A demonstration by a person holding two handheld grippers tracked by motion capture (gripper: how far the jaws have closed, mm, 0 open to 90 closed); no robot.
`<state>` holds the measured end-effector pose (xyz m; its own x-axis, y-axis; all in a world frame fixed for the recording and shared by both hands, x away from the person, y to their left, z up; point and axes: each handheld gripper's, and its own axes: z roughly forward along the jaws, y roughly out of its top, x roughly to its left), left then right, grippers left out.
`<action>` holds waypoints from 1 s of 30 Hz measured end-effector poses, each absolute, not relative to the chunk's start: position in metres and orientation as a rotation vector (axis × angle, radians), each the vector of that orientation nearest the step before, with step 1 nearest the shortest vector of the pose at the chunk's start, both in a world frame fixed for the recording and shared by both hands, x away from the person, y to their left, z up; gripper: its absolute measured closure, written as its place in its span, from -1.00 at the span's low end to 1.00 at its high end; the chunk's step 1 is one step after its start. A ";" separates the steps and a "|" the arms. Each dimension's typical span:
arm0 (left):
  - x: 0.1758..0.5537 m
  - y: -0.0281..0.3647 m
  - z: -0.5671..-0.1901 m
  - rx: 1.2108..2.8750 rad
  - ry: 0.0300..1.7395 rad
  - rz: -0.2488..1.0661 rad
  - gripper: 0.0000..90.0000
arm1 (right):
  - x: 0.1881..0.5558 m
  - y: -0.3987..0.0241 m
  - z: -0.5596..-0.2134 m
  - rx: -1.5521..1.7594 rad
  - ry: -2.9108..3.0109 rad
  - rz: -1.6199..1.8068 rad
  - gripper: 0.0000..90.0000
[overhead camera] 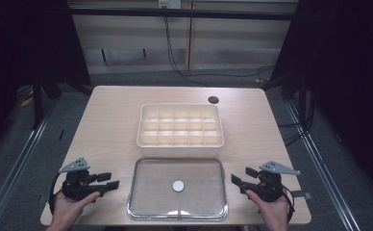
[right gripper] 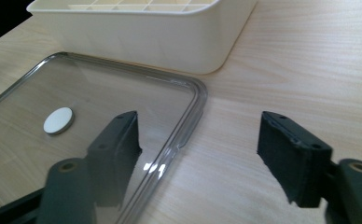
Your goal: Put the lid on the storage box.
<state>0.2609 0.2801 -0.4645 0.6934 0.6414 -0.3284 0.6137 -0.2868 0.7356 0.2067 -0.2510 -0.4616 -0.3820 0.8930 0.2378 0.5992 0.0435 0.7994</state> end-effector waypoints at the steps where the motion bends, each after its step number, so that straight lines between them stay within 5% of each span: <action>1: 0.263 0.275 -0.462 1.993 0.965 0.047 0.00 | 0.208 -0.249 -0.460 1.504 2.004 1.247 -0.32; 16: 0.289 0.242 -0.461 2.058 0.943 0.072 0.15 | 0.244 -0.227 -0.460 1.562 2.137 1.181 -0.35; 30: 0.283 0.236 -0.487 2.150 0.953 0.034 0.12 | 0.250 -0.214 -0.483 1.579 2.188 1.124 -0.01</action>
<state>0.2828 0.2364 -0.4874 0.7198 0.6416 -0.2650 0.6208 -0.4240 0.6594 0.2503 -0.2142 -0.4831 -0.3993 0.8826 0.2484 0.7157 0.1307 0.6860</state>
